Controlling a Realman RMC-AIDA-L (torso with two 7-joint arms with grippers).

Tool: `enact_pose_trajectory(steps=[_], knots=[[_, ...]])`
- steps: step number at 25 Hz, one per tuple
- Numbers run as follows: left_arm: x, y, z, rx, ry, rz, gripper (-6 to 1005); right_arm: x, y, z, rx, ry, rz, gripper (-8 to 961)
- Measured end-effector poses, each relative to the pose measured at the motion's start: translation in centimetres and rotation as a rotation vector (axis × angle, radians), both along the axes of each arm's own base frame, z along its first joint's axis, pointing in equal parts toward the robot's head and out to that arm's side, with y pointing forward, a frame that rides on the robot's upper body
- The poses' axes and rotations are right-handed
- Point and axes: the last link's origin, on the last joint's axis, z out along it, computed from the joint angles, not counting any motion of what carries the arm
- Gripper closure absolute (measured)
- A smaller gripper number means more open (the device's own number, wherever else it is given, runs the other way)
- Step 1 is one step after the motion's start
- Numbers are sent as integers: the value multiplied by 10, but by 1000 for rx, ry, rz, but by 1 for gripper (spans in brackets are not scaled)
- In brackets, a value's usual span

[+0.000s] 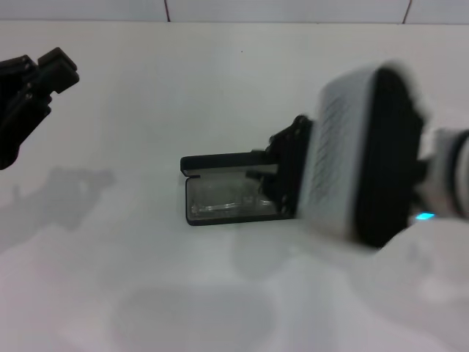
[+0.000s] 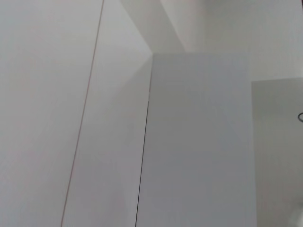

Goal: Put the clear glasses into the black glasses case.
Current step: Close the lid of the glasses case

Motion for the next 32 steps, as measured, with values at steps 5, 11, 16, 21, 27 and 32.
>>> enact_pose_trajectory(steps=[5,11,16,21,27,32], knots=[[5,5,-1,-5,5,-16,908,19,12,48,-60,181,-135,787],[23,24,-21,-65,16,-23,908,68,22,132,-88,473,-270,787],[39,46,-49,-117,72,8,908,130,22,179,7,626,-383,786],[57,78,-90,-177,210,91,901,183,19,197,100,742,-503,786],[66,100,-141,-252,485,156,878,227,3,204,151,867,-574,787],[65,101,-151,-291,590,159,861,237,-1,199,150,897,-592,786]])
